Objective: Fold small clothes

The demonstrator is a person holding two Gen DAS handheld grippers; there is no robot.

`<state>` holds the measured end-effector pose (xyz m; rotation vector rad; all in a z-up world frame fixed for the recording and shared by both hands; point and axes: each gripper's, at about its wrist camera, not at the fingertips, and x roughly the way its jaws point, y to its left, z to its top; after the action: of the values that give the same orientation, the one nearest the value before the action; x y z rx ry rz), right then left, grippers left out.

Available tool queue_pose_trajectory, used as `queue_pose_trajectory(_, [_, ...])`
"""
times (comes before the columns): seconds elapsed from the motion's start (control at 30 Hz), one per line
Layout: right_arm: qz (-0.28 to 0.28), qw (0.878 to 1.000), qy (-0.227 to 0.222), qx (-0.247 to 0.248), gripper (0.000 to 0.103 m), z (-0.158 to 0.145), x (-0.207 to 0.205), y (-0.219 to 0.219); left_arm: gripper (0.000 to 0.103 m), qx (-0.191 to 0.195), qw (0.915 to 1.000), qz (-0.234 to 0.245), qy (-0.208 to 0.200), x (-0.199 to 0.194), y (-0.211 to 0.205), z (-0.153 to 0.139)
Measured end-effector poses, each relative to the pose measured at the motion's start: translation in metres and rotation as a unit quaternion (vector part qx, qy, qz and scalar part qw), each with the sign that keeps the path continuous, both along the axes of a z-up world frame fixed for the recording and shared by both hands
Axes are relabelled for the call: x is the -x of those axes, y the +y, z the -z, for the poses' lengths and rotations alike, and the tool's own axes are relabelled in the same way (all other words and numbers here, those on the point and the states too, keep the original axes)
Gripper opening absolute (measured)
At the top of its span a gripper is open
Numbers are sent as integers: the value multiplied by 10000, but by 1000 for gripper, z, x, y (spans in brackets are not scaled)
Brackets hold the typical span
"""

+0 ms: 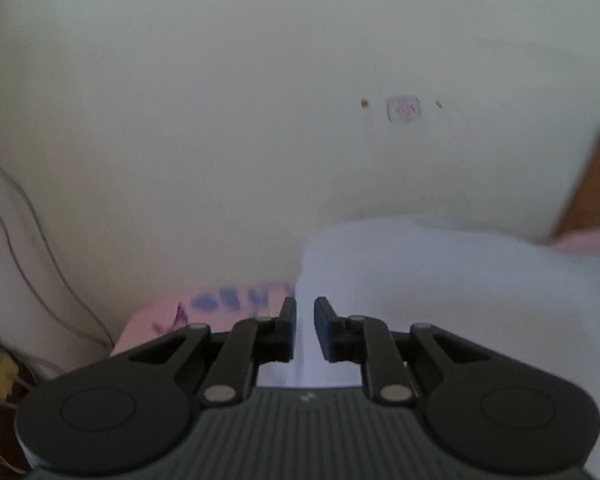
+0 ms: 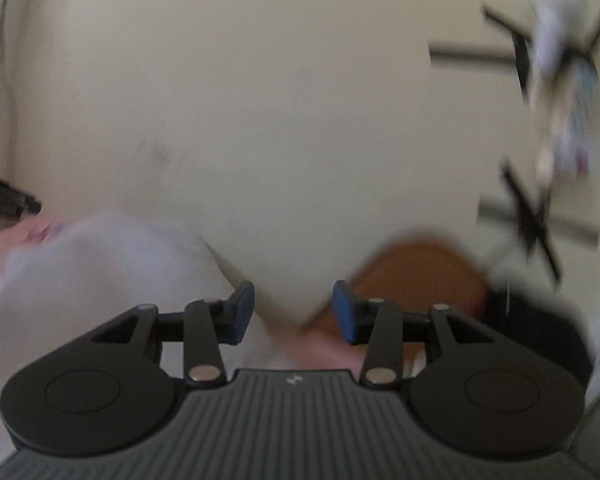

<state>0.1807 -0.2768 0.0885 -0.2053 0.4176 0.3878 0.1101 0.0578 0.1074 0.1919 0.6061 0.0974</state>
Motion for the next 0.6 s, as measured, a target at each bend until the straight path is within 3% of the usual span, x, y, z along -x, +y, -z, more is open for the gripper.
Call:
queue_pose_trajectory(0.03, [-69, 9998, 159, -45, 49, 8, 12, -14, 20, -14, 9999, 105, -1, 25, 11, 6])
queue_pose_trajectory(0.1, [15, 9987, 483, -154, 60, 30, 46, -42, 39, -44, 9997, 235, -7, 61, 29, 14])
queue_pose_trajectory(0.17, [277, 9956, 879, -186, 71, 52, 70, -66, 41, -1, 9996, 235, 153, 94, 47, 26])
queue_pose_trajectory(0.33, [692, 9822, 1672, -509, 73, 96, 114, -89, 44, 440, 9973, 146, 572, 130, 79, 46])
queue_pose_trajectory(0.4, [694, 9779, 1895, -553, 56, 107, 119, -81, 44, 512, 9966, 140, 627, 146, 83, 49])
queue_pose_trajectory(0.43, [760, 9817, 1690, -435, 18, 110, 126, -77, 44, 548, 9964, 111, 636, 151, 85, 51])
queue_pose_trajectory(0.47, [615, 9839, 1645, -338, 3, 109, 130, -70, 44, 619, 9960, 78, 647, 156, 86, 52])
queue_pose_trajectory(0.53, [686, 9858, 1508, -265, 3, 106, 141, -68, 45, 770, 9949, 65, 649, 167, 89, 51])
queue_pose_trajectory(0.6, [1136, 9892, 811, 457, 3, 91, 143, -72, 51, 725, 9956, 125, 588, 181, 89, 47])
